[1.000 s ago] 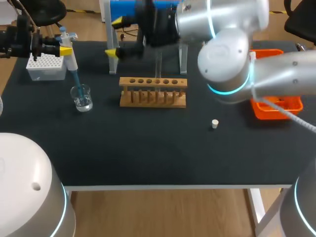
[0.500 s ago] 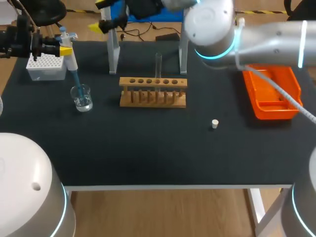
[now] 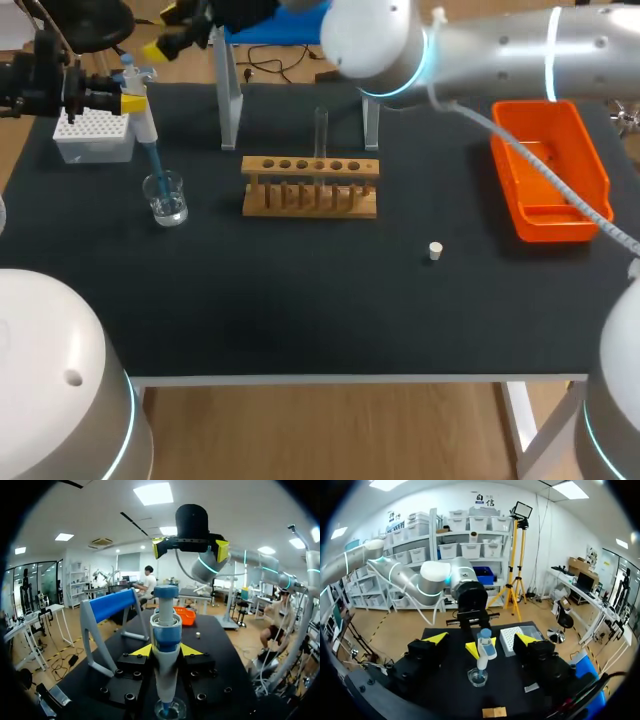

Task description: Invert the test tube, pick up the pipette, mount the tip to pipette, aspirate from beaker and dispense into the tube, eject the tip, return the pipette, and cap with the stopper.

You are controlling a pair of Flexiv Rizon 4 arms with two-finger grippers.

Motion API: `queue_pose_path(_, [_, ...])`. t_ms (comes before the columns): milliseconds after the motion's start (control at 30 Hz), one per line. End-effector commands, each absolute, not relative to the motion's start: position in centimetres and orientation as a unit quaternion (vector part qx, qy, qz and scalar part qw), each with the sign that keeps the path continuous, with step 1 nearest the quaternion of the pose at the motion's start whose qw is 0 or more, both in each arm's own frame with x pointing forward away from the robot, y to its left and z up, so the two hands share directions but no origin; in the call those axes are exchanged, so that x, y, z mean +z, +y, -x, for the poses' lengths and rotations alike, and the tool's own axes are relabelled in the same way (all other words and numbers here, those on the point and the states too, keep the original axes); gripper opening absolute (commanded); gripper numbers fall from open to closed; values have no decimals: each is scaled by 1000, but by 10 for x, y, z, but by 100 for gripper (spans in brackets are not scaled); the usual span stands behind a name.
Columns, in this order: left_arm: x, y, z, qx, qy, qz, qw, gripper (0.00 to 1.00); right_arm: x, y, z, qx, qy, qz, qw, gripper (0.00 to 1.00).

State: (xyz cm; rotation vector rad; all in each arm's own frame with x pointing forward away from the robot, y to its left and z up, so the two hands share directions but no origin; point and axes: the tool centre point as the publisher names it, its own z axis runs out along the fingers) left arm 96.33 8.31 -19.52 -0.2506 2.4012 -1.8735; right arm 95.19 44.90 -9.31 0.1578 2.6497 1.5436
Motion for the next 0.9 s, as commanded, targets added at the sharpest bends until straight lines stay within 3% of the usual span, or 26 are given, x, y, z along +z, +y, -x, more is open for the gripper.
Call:
queue_pose_path(33, [-196, 83, -963, -613, 785, 81, 44, 0, -96, 464, -954, 440, 896, -53, 33, 0])
queue_pose_path(900, [-196, 83, -963, -613, 785, 81, 44, 0, -108, 487, -952, 450, 890, -65, 33, 0])
